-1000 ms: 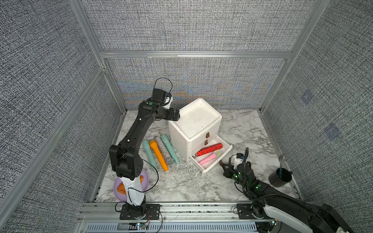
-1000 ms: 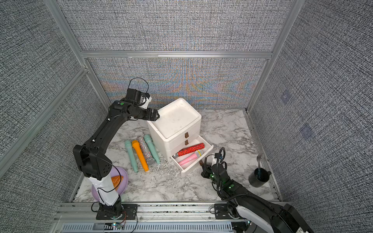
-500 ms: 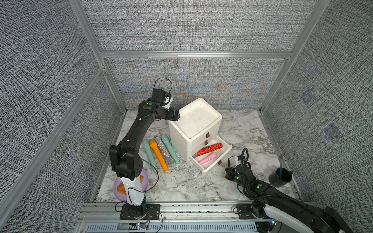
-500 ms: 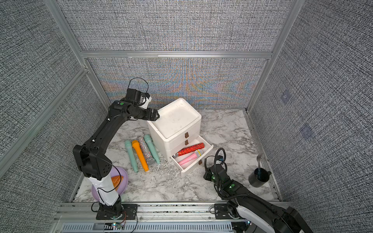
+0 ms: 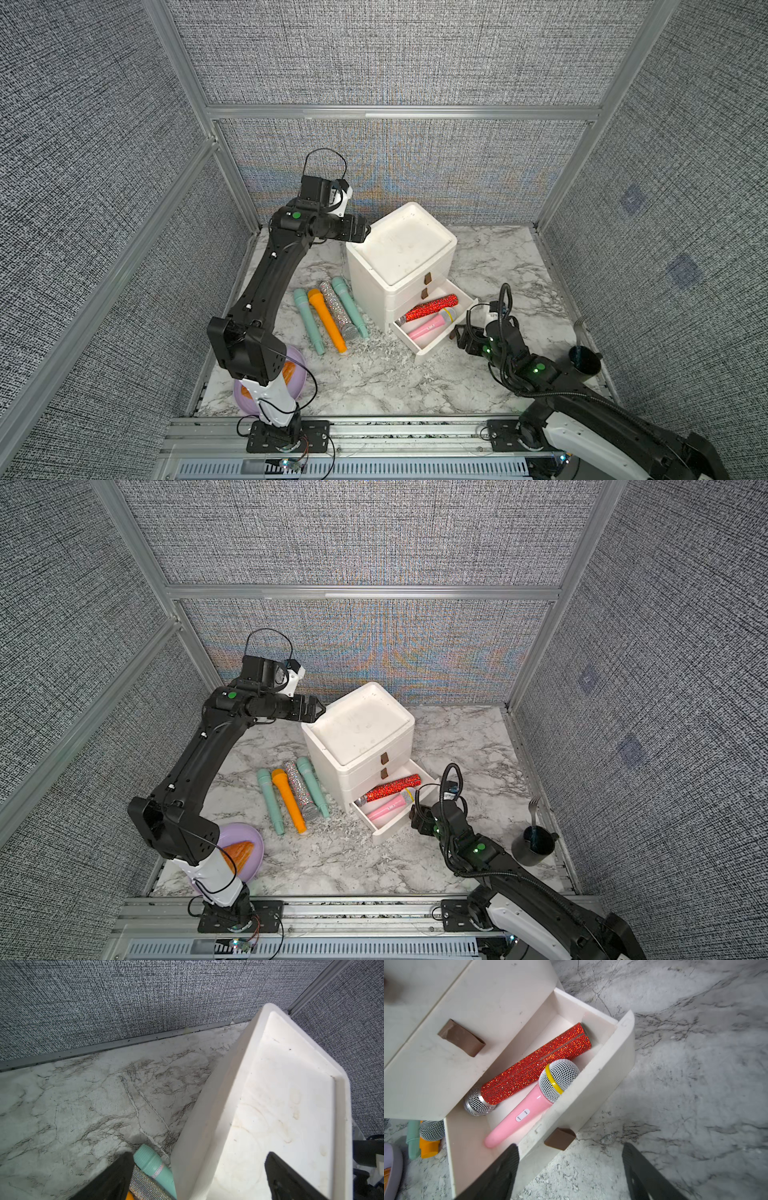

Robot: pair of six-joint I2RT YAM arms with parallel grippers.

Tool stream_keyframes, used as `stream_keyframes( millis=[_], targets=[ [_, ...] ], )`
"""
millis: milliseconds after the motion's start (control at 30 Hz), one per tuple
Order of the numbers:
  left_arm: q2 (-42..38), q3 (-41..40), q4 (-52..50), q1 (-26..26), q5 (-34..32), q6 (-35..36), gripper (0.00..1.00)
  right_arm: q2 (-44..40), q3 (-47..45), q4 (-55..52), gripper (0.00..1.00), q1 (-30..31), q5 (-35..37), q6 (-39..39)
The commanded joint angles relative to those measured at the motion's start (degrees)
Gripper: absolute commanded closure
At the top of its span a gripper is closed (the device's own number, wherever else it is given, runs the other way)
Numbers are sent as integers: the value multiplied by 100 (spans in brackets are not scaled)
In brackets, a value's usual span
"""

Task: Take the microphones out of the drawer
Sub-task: Open the drawer in the storage box.

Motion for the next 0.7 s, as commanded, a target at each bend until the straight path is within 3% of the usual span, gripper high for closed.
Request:
stream_keyframes(
  millis=[0,100,300,667],
  targets=[
    [-188,-31,87,-4,109,180,0,-91,167,-263,14,0,265,-208],
    [-394,-20,11,-45,182,309,0,-152,366,-378,2,-35,214,-375],
    [-809,-11,-339,-522,-45,502,0,-75,924,-610,2,-123,-253,-948],
    [-2242,-1554,70,-1752,-824,214,0,219,1892,-1338,2,-519,-1239,-2051]
  ],
)
